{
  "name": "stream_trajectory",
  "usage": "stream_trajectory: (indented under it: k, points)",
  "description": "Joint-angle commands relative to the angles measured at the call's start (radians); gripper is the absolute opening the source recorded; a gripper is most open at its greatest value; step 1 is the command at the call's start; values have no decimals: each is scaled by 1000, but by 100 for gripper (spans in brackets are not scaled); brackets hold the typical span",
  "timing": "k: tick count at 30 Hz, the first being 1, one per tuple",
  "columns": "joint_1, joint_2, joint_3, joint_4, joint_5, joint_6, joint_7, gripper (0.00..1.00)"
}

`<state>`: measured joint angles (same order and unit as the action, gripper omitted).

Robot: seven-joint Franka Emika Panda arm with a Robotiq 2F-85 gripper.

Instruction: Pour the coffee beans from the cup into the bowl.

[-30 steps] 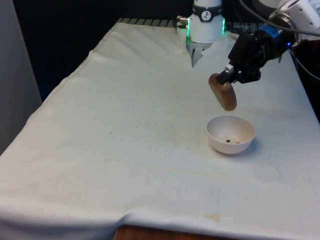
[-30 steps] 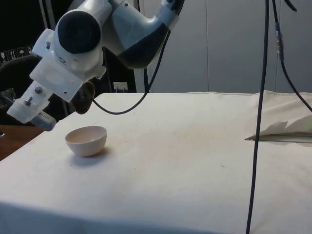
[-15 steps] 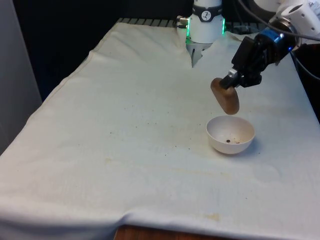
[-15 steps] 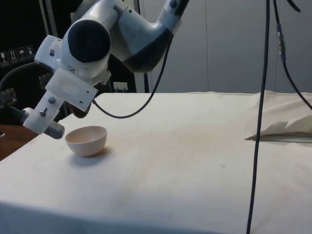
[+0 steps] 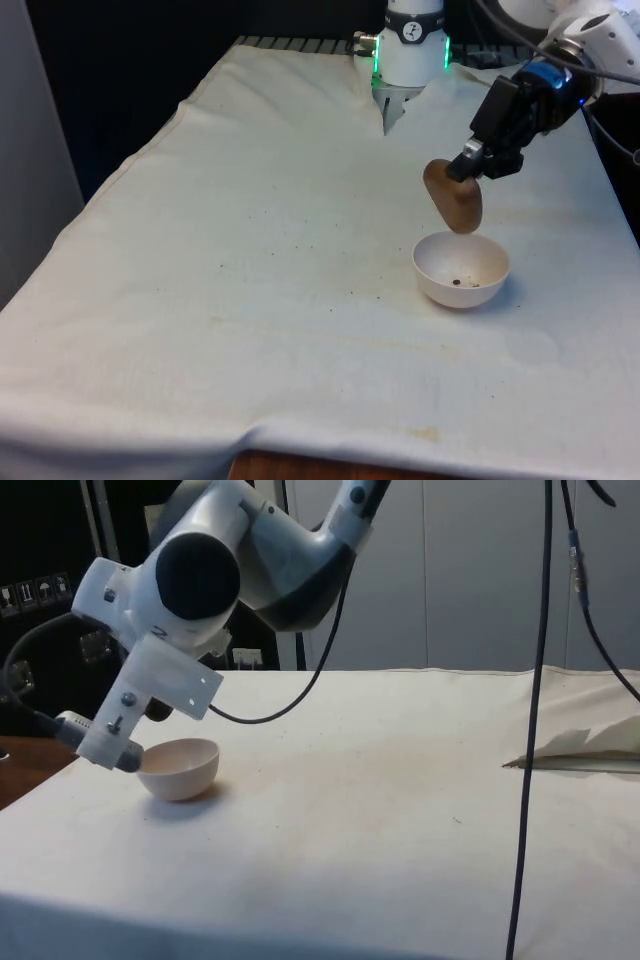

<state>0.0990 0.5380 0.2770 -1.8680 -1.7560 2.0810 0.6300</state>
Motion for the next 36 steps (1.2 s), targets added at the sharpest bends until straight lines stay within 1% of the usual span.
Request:
stream_trajectory:
  k: [1,7,8,11,17,18,20,26,27,28,32,34,35,36]
  points:
    - [-1,-7,0,-10,-17,12,2,0]
    - [0,-23,3,-41,-48,5,1,0]
    - [0,-11,3,-25,-35,-1,-1,0]
    - [1,-32,5,-57,-60,1,1,0]
    - [2,-46,10,-85,-89,-14,2,0]
    - [0,-41,13,-82,-86,-22,-1,0]
    - [2,-49,13,-94,-105,-22,1,0]
    - [2,-52,18,-107,-139,-42,3,0]
    - [0,-44,19,-98,-127,-42,0,0]
    - [2,-51,19,-111,-151,-50,3,0]
    - [4,-47,24,-117,-174,-69,5,0]
    - [6,-44,29,-122,-190,-88,5,0]
    - [0,-43,31,-119,-178,-81,0,0]
    - [7,-42,31,-123,-195,-94,5,0]
